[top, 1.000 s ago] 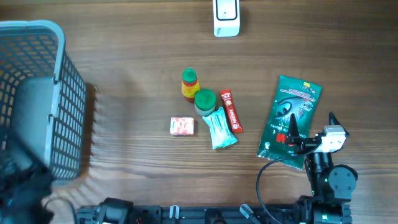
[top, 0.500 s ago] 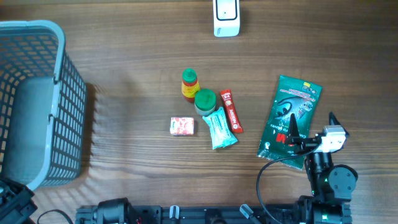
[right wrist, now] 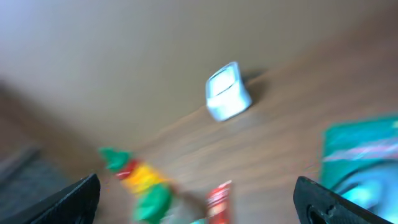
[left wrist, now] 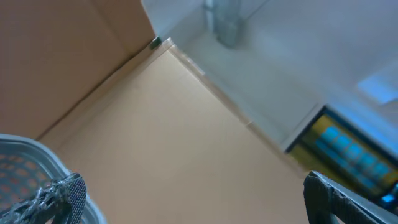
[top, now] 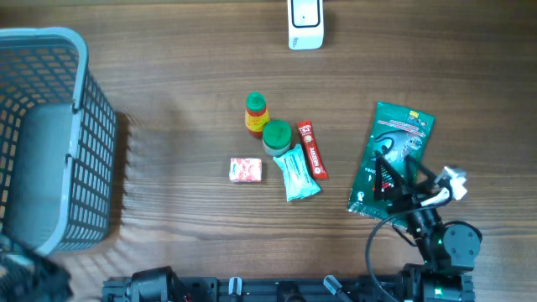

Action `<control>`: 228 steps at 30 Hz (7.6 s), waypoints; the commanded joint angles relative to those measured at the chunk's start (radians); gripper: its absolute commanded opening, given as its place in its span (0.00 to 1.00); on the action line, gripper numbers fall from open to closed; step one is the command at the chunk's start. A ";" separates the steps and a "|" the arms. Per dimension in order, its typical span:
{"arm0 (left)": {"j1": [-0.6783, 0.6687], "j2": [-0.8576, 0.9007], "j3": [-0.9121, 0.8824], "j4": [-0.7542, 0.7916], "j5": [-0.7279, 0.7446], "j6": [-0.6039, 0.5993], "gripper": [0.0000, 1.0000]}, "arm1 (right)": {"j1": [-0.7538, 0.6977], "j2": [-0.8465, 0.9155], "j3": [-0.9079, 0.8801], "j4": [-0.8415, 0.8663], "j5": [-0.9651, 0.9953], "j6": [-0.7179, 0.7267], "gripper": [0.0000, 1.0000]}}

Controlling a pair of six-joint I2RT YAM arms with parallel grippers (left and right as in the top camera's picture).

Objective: Scan the item barcode
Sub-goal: 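Raise the right gripper off the green bag and swing it left, then lower the right gripper onto the light-green wipes pack and grasp it, then lift the wipes pack and carry it up toward the white scanner, then hold the wipes pack in front of the white scanner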

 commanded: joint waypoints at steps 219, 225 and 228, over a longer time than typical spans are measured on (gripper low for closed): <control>-0.084 -0.159 -0.930 0.020 0.533 0.622 1.00 | 0.667 1.524 1.284 -0.531 -0.974 -0.276 0.04; -0.084 -0.159 -0.930 -0.012 0.532 0.622 1.00 | 0.667 1.524 1.282 -0.496 -0.685 -0.346 0.04; -0.084 -0.159 -0.930 -0.012 0.532 0.622 1.00 | 0.664 1.524 1.282 -0.492 -0.538 -0.470 0.04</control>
